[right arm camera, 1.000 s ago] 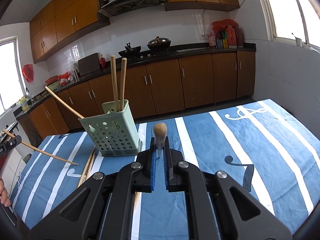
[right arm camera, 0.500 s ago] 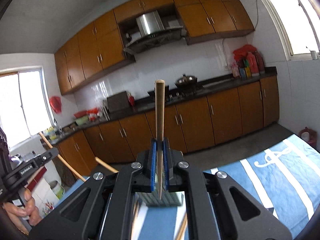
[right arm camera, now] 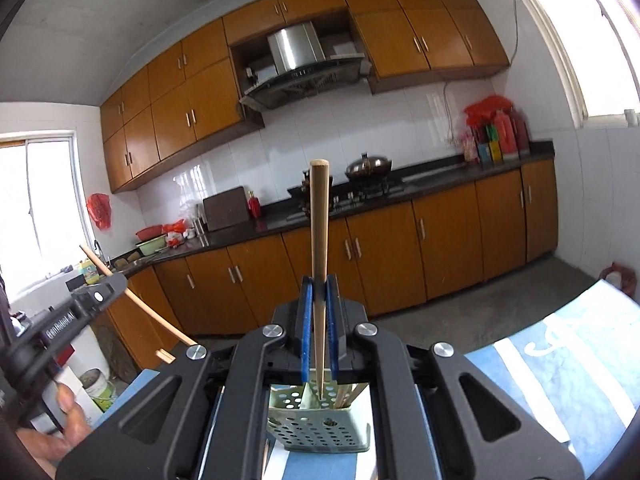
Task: Organize utensils
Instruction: 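Lower the chopsticks into the green holder and open both tools, then move both tools back to the table and close each on a chopstick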
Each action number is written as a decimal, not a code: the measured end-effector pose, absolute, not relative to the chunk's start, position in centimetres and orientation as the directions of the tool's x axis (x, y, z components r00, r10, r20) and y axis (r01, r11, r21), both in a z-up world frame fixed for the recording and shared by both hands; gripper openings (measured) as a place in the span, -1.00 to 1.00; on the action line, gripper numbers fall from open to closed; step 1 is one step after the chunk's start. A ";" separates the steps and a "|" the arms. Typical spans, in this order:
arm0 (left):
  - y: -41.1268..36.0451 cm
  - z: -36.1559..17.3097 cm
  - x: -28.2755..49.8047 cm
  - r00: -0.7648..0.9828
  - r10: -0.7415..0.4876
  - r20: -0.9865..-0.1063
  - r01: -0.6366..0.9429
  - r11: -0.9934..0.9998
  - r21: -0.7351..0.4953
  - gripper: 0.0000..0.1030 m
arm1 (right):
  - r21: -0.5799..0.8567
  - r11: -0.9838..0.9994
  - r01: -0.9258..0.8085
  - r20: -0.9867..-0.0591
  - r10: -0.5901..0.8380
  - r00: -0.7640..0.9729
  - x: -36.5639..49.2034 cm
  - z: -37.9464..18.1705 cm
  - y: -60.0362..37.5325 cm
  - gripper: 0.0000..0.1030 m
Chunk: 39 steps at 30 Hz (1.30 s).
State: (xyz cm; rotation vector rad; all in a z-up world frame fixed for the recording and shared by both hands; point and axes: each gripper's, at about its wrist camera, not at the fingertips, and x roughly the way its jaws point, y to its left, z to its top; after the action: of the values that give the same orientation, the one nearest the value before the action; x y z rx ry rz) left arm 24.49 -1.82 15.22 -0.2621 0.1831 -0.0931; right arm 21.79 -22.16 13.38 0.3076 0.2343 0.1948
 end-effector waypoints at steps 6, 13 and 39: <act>-1.7 12.8 26.4 0.965 -0.129 -0.228 0.064 0.961 -0.270 -0.86 | 0.317 0.935 -0.159 -0.258 0.246 0.934 23.1 11.8 -21.5 -0.86; -1.4 12.1 26.8 0.953 -0.143 -0.267 0.072 0.964 -0.258 -0.85 | 0.287 0.944 -0.163 -0.283 0.246 0.927 22.7 11.6 -21.3 -0.83; 6.6 0.3 18.4 0.798 -0.016 -0.602 -0.078 0.989 -0.128 -0.57 | 0.311 0.950 -0.008 -0.683 0.229 0.693 16.4 -3.8 -23.7 -0.57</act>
State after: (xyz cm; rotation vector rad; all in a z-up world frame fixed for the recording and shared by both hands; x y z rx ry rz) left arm 18.38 6.64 0.30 -0.1496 0.6459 0.0334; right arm 16.42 -23.71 -3.84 0.2961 0.7966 0.1343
